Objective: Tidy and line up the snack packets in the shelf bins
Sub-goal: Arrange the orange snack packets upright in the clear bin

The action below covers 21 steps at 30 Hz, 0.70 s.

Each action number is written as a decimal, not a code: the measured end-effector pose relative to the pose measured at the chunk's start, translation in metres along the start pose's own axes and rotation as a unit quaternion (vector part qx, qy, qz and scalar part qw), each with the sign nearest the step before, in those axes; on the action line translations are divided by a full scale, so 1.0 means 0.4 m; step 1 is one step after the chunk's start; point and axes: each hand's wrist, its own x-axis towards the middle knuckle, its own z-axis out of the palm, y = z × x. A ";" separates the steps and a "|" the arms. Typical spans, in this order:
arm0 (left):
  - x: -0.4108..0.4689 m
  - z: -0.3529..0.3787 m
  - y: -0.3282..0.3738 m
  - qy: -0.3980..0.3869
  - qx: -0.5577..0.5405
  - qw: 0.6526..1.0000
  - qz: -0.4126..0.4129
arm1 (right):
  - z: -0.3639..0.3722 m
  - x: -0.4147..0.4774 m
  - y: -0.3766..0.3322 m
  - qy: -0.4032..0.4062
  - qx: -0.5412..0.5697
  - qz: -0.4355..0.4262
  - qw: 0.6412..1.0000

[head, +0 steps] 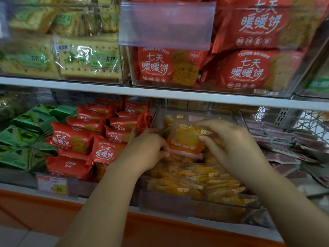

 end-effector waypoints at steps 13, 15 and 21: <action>-0.006 -0.019 0.011 -0.040 0.029 0.999 -0.008 | -0.030 -0.054 0.011 0.041 0.158 0.080 0.983; 0.003 -0.003 0.010 0.002 0.051 0.999 0.004 | -0.026 -0.054 0.022 0.042 0.180 0.091 0.978; 0.026 0.016 -0.005 0.089 0.068 0.994 0.010 | -0.019 -0.050 0.044 0.034 0.250 0.126 0.959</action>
